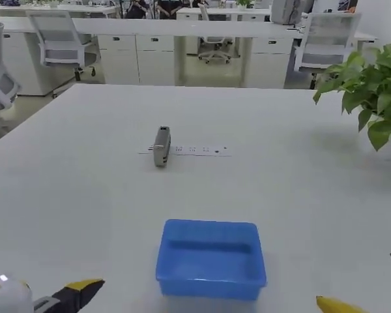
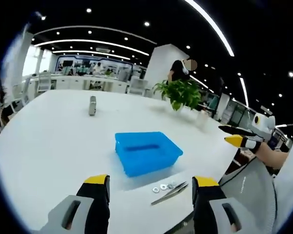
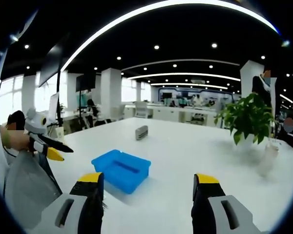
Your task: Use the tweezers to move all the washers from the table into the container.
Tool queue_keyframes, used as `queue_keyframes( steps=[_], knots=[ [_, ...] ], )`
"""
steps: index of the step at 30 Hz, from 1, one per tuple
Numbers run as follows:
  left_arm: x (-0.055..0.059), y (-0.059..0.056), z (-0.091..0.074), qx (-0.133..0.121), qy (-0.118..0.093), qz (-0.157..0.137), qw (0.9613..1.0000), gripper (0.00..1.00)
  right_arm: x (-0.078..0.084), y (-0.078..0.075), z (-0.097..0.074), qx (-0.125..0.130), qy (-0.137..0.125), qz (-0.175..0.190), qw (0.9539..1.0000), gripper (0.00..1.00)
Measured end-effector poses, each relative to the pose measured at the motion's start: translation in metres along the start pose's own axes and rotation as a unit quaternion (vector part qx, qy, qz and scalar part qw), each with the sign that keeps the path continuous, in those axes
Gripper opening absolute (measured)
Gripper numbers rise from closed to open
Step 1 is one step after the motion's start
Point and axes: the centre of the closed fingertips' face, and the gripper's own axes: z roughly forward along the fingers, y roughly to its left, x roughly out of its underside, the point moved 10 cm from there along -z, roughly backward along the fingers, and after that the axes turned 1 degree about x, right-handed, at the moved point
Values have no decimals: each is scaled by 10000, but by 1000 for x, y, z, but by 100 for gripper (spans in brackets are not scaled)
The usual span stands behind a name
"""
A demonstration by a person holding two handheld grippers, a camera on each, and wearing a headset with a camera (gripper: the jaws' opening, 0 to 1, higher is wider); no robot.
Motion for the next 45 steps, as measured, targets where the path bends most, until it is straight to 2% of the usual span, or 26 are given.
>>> queue_keyframes(
  steps=[1, 3, 4, 5, 7, 10, 11, 12, 13, 18, 19, 21, 22, 23, 24, 25, 28, 30, 31, 33, 35, 36, 39, 43, 44, 45],
  knots=[
    [0, 0, 1, 90, 70, -80, 9999, 67, 0, 1, 0, -6, 44, -6, 10000, 72],
    [2, 0, 5, 232, 326, 12, 9992, 67, 0, 2, 1, 26, 161, -89, 9998, 71],
    [4, 2, 8, 312, 594, 269, 9974, 65, 1, 3, 1, 46, 217, -143, 9997, 70],
    [6, 2, 10, 327, 762, 430, 9956, 63, 1, 4, 1, 59, 305, -189, 9993, 69],
    [9, 2, 17, 487, 1168, 721, 9893, 56, 1, 5, 2, 53, 396, -208, 9990, 67],
    [11, 1, 25, 642, 1479, 1093, 9808, 47, 2, 5, 1, 60, 456, -259, 9986, 66],
    [11, 0, 29, 745, 1620, 1259, 9759, 45, 2, 5, 0, 64, 472, -272, 9985, 65],
    [12, 0, 32, 774, 1705, 1364, 9728, 42, 2, 5, 0, 74, 509, -278, 9983, 65],
    [12, 0, 36, 837, 1843, 1553, 9669, 41, 3, 4, 0, 76, 533, -267, 9982, 64],
    [13, -1, 53, 1073, 2261, 2098, 9452, 27, 4, 2, -1, 132, 612, -281, 9976, 61],
    [14, -1, 56, 1128, 2383, 2289, 9371, 24, 4, 1, -2, 137, 629, -284, 9975, 60],
    [15, -1, 60, 1157, 2534, 2558, 9257, 19, 4, 1, -2, 135, 647, -286, 9974, 58],
    [16, -2, 63, 1204, 2632, 2783, 9158, 17, 5, 1, -2, 136, 661, -297, 9973, 57],
    [17, -3, 65, 1242, 2684, 2936, 9090, 14, 5, 0, -2, 133, 665, -305, 9972, 57],
    [17, -4, 67, 1271, 2698, 3201, 8992, 12, 5, 0, -2, 130, 669, -314, 9972, 56],
    [17, -4, 68, 1289, 2728, 3296, 8946, 10, 6, -1, -3, 130, 675, -323, 9971, 56],
    [20, -5, 73, 1375, 2840, 3358, 8875, 6, 6, -2, -3, 122, 695, -340, 9969, 55],
    [20, -5, 75, 1378, 2883, 3521, 8797, 4, 7, -2, -3, 117, 707, -354, 9968, 54],
    [20, -5, 76, 1390, 2895, 3557, 8777, 4, 7, -2, -3, 114, 716, -358, 9967, 53],
    [19, -5, 77, 1412, 2860, 3590, 8772, 1, 7, -2, -3, 106, 719, -354, 9967, 53],
    [17, -5, 79, 1456, 2844, 3528, 8794, 0, 7, -3, -4, 90, 699, -407, 9967, 52],
    [17, -6, 80, 1472, 2847, 3561, 8778, 0, 7, -3, -4, 105, 703, -440, 9965, 51],
    [18, -6, 82, 1512, 2964, 3741, 8657, 0, 7, -6, -6, 168, 637, -372, 9971, 51],
    [18, -8, 82, 1550, 3032, 3786, 8606, 0, 6, -9, -8, 233, 556, -294, 9977, 50],
    [18, -8, 82, 1571, 3050, 3844, 8570, 0, 6, -9, -8, 237, 553, -295, 9978, 50],
    [19, -8, 82, 1572, 3084, 3850, 8555, 0, 6, -9, -8, 239, 549, -296, 9978, 50]
  ],
)
